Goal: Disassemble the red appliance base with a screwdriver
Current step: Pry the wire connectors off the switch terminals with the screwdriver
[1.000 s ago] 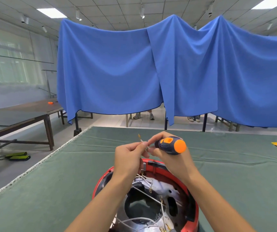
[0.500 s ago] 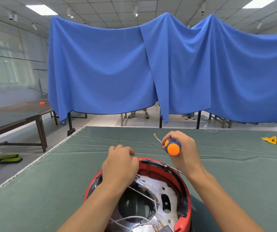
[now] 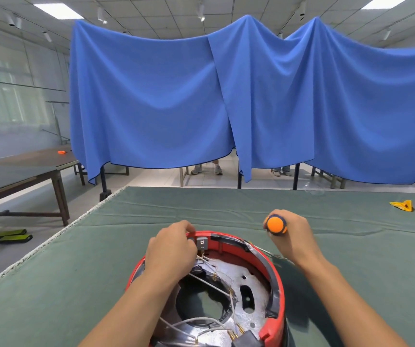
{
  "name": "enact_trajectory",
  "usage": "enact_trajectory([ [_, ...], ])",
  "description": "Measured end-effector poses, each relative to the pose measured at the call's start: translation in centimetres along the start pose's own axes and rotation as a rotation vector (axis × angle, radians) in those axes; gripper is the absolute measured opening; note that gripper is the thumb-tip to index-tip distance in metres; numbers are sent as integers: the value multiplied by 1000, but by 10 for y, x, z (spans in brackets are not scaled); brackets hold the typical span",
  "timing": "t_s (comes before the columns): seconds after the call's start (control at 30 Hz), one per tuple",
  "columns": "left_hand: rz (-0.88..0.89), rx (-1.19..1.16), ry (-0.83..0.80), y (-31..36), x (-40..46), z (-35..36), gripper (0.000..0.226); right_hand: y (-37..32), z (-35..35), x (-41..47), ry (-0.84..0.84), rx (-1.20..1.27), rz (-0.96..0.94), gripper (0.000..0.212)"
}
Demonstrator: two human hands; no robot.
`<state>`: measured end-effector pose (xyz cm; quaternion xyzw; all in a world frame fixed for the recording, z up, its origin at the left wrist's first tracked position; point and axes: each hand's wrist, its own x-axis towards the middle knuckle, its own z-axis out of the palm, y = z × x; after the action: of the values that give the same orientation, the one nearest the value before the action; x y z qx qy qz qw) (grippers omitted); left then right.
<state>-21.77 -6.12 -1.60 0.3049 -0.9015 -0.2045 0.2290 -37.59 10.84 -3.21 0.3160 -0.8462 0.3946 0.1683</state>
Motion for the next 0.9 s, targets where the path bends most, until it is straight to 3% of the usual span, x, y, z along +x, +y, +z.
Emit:
enact_trajectory([
  [0.13, -28, -58, -5, 0, 3, -2, 41, -12, -7, 3, 90, 215, 119, 15],
  [0.33, 26, -157, 43, 5, 3, -11, 38, -44, -16, 0, 191, 437, 92, 23],
  [0.53, 34, 176, 100, -3, -12, -28, 37, -73, -26, 0, 286, 482, 119, 19],
  [0.7, -24, 306, 54, -11, -16, -14, 29, -90, -36, -5, 300, 642, 85, 5],
  [0.9, 46, 120, 63, -21, 6, -4, 23, -98, -41, -6, 161, 788, 54, 9],
])
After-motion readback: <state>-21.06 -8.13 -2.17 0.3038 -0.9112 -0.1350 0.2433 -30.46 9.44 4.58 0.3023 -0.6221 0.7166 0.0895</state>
